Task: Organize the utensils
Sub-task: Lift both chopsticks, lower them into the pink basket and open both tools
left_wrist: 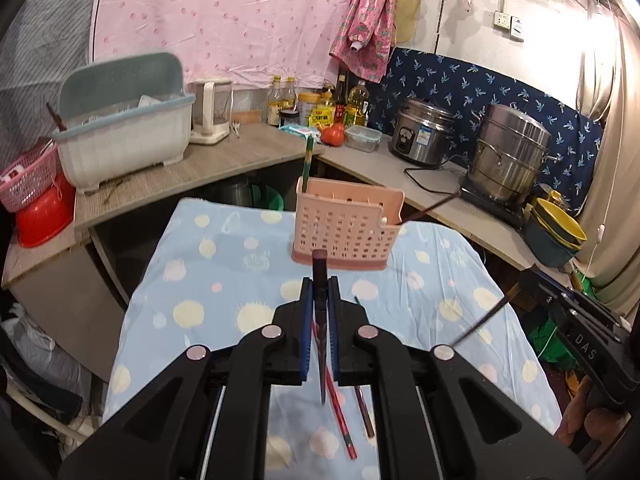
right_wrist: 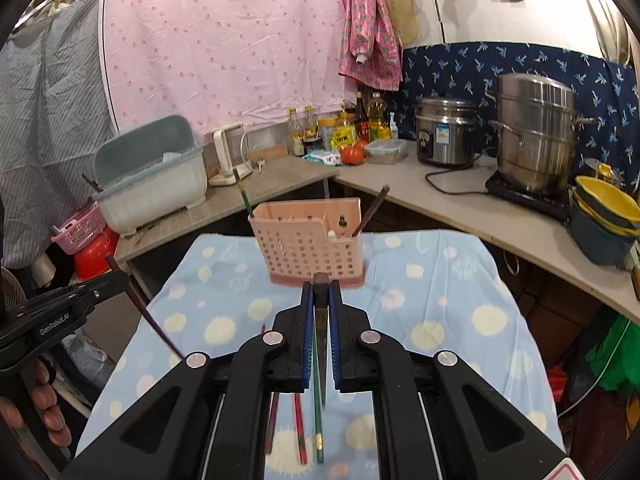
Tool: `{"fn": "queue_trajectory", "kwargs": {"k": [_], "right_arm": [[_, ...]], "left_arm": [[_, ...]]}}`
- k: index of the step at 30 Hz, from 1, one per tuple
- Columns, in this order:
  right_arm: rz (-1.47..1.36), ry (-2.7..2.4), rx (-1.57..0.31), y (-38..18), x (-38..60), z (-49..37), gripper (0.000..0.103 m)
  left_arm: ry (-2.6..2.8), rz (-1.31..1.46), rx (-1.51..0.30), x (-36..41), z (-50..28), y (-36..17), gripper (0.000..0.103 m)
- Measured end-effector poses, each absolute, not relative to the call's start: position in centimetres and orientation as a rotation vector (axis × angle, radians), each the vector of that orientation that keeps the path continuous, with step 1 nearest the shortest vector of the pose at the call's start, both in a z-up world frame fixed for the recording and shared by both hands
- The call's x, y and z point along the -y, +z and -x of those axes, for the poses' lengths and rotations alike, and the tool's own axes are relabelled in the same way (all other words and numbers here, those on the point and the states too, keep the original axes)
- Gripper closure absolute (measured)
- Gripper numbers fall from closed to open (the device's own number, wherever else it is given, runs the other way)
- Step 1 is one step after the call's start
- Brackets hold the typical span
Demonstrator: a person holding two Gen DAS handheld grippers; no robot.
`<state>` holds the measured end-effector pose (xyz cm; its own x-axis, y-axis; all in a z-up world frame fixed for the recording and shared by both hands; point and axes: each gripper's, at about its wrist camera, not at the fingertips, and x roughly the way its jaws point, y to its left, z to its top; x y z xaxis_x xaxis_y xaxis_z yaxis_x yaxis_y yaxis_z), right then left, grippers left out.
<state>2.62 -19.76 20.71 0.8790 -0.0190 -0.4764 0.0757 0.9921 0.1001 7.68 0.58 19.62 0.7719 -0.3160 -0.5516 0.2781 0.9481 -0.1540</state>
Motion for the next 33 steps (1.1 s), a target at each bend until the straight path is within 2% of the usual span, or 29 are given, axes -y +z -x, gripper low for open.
{"fn": "queue_trajectory", "kwargs": {"k": [21, 33], "right_arm": [[-0.112, -0.074, -0.311, 31.0, 22.4, -15.3, 0.096], [-0.110, -0.083, -0.270, 31.4, 23.0, -21.6, 0.096]], "left_arm": [[-0.318, 0.019, -0.432, 4.9, -19.7, 30.1, 0.096], [-0.301, 0.004, -0.327, 7.4, -26.4, 32.7, 0.096]]}}
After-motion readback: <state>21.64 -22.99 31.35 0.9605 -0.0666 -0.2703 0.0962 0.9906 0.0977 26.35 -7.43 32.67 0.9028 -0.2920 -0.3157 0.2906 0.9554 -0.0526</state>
